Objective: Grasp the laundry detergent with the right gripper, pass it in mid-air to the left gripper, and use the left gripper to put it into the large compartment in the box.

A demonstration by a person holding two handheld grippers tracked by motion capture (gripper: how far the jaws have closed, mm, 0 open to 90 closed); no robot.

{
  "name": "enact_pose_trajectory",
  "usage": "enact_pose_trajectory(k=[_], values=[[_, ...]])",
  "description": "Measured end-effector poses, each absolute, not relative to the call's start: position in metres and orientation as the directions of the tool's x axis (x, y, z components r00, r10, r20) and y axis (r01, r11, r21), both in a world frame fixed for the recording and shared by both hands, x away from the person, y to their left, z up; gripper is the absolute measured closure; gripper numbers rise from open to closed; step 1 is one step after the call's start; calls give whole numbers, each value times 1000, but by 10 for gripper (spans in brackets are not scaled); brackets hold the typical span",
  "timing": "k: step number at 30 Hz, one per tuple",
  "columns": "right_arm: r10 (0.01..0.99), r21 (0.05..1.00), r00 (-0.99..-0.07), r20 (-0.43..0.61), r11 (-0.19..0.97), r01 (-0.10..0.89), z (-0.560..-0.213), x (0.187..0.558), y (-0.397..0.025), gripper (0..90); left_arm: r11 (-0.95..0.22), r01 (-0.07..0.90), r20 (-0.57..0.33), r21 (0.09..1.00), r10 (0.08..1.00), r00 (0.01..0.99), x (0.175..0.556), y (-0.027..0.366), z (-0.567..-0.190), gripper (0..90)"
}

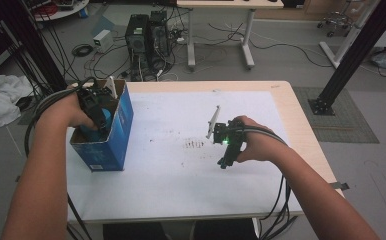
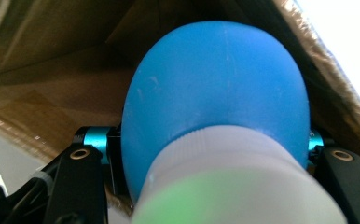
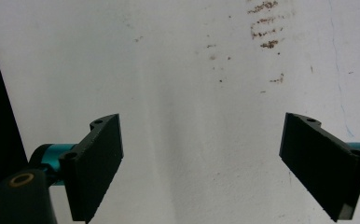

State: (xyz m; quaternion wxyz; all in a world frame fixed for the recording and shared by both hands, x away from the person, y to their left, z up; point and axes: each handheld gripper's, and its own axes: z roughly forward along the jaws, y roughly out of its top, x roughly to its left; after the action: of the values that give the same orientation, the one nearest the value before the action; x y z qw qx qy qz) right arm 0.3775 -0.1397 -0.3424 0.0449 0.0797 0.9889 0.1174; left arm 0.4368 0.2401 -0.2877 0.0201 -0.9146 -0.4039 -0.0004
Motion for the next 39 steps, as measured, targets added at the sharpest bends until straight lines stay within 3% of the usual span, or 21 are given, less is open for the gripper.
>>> enact_pose_trajectory(k=[27,32,39], values=[[178,245,-982,-58,956,158,-349,380,-142,126,-700,714,20,-33,713,701,437,242,-300,388],[174,243,-983,-62,958,155,-350,378,-141,126,-702,711,40,-35,710,703,436,243,-297,330],[174,247,-983,-60,957,154,-350,379,-143,126,-709,705,51,-24,703,709,435,240,-292,330]])
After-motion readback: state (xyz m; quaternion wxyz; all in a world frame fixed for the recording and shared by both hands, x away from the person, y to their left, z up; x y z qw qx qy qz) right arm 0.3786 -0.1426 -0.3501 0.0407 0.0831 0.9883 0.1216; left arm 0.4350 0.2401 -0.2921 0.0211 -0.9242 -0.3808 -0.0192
